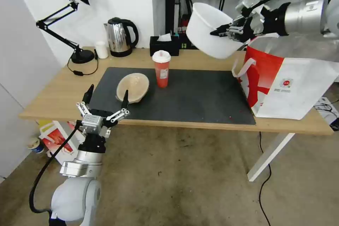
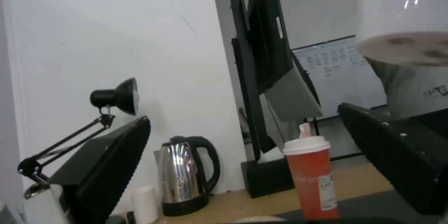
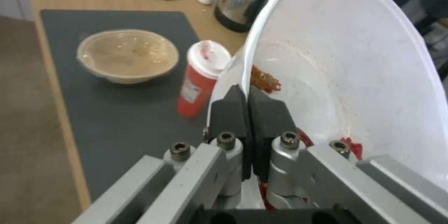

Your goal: Pick up the trash from the table and place it into the takeout bag.

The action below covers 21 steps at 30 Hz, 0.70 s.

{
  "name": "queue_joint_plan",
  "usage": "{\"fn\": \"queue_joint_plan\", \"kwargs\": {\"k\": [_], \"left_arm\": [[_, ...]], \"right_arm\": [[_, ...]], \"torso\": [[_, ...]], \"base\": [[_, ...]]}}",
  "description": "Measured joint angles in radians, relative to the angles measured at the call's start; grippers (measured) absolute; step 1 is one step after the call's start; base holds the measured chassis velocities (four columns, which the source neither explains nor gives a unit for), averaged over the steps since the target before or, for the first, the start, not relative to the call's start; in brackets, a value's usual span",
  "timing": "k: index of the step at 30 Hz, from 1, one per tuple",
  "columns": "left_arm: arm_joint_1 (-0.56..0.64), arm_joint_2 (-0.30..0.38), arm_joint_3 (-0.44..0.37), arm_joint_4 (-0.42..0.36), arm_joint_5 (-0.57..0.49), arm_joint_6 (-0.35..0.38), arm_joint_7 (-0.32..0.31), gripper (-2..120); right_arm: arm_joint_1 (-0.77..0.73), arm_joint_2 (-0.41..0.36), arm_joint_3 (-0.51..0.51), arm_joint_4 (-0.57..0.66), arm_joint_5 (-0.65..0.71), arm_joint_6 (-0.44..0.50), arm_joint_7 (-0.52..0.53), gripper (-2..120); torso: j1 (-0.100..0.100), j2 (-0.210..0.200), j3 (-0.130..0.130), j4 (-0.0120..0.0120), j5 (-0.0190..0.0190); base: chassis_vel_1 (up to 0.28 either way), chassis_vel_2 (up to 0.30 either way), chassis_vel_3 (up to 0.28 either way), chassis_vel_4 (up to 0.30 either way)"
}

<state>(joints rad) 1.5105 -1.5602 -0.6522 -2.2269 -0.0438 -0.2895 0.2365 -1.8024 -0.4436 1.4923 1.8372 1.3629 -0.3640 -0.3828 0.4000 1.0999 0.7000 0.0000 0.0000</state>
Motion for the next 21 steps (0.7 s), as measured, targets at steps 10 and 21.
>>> {"fn": "queue_joint_plan", "kwargs": {"k": [10, 21], "left_arm": [[-0.004, -0.003, 0.000, 0.006, -0.002, 0.000, 0.000, 100], [-0.012, -0.002, 0.008, 0.016, 0.001, 0.001, 0.000, 100]], "right_arm": [[-0.004, 0.037, 0.023, -0.063, -0.010, 0.011, -0.006, 0], [-0.007, 0.106, 0.023, -0.119, -0.068, 0.027, -0.044, 0]], "torso": [[0.000, 0.000, 0.000, 0.0000, 0.0001], [0.000, 0.000, 0.000, -0.0001, 0.0002]], "base": [[0.000, 0.000, 0.000, 0.000], [0.000, 0.000, 0.000, 0.000]]}}
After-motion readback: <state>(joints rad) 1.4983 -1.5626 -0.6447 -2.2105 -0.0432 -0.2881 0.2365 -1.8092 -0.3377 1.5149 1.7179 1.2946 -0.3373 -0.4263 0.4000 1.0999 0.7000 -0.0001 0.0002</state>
